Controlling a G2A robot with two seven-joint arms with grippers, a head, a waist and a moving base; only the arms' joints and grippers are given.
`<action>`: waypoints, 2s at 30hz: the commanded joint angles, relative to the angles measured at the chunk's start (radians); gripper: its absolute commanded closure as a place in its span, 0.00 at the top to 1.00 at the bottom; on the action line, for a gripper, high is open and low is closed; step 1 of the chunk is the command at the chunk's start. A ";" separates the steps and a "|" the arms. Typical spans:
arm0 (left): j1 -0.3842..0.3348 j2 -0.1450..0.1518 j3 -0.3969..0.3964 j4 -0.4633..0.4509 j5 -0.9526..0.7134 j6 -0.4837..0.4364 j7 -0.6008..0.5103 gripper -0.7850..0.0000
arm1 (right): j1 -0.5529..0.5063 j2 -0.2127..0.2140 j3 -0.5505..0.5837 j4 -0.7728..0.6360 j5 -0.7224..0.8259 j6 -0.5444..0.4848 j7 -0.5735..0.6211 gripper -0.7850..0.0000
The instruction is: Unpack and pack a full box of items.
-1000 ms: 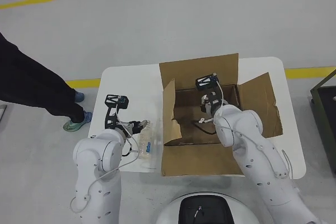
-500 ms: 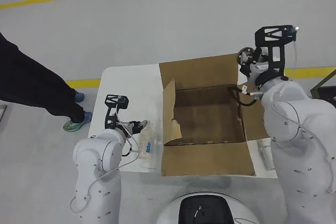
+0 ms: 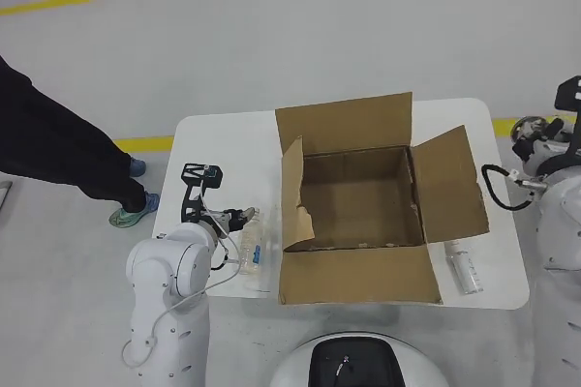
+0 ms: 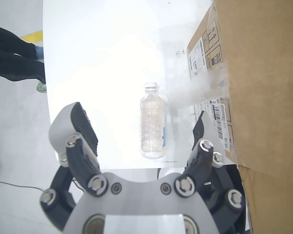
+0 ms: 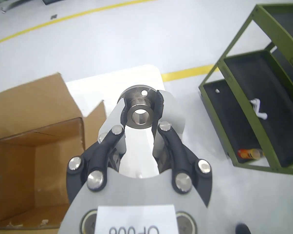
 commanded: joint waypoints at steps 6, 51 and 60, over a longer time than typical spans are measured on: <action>0.000 0.000 0.000 0.000 0.000 0.000 0.000 1.00 | -0.096 0.008 0.057 0.087 -0.042 -0.044 0.075 0.00; 0.000 0.000 0.000 0.000 0.000 0.000 0.000 1.00 | -0.211 0.050 0.012 0.371 0.036 -0.300 0.101 0.14; 0.000 0.000 0.000 0.000 0.000 0.000 0.000 1.00 | -0.207 0.058 0.011 0.341 0.065 -0.302 0.095 1.00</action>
